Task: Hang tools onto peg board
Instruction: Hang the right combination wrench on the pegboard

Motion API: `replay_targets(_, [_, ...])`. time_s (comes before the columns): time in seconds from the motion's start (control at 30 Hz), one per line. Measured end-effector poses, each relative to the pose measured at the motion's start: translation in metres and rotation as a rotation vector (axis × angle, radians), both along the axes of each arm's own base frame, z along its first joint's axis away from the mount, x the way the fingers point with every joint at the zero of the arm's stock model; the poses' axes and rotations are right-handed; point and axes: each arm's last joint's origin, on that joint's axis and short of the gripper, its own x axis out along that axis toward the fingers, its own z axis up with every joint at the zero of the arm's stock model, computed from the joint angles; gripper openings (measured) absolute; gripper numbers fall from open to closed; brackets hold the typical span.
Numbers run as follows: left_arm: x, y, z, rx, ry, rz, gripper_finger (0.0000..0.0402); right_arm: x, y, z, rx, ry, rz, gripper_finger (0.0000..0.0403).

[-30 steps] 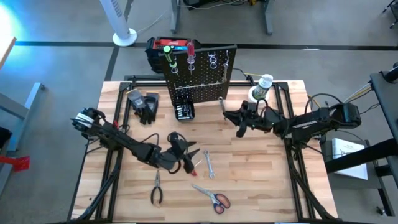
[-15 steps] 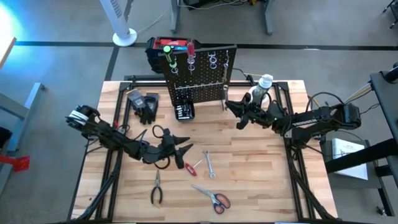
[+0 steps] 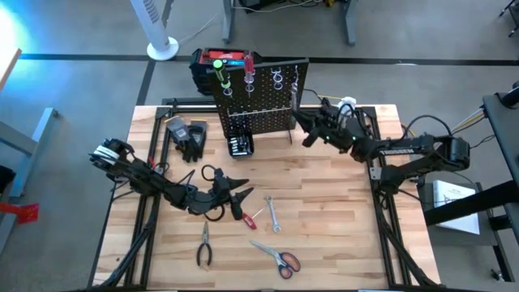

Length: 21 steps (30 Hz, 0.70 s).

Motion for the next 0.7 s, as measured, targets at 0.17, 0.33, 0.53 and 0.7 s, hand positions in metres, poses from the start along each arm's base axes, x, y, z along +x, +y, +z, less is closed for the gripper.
replay_targets(0.17, [0.000, 0.000, 0.000, -0.001, -0.001, 0.001, 0.0155, 0.002, -0.004, 0.008, -0.002, -0.011, -0.007, 0.0000])
replay_targets(0.33, [0.000, 0.000, 0.000, 0.001, 0.002, 0.001, 0.0155, 0.002, -0.007, 0.006, 0.022, -0.005, -0.018, 0.0000])
replay_targets(0.53, [0.000, 0.000, 0.000, 0.002, 0.003, 0.001, 0.0155, -0.001, -0.015, 0.005, 0.066, -0.014, -0.041, 0.0000])
replay_targets(0.7, [0.000, 0.000, 0.000, 0.003, 0.004, 0.001, 0.0155, -0.003, -0.020, 0.003, 0.076, 0.000, -0.050, 0.0000])
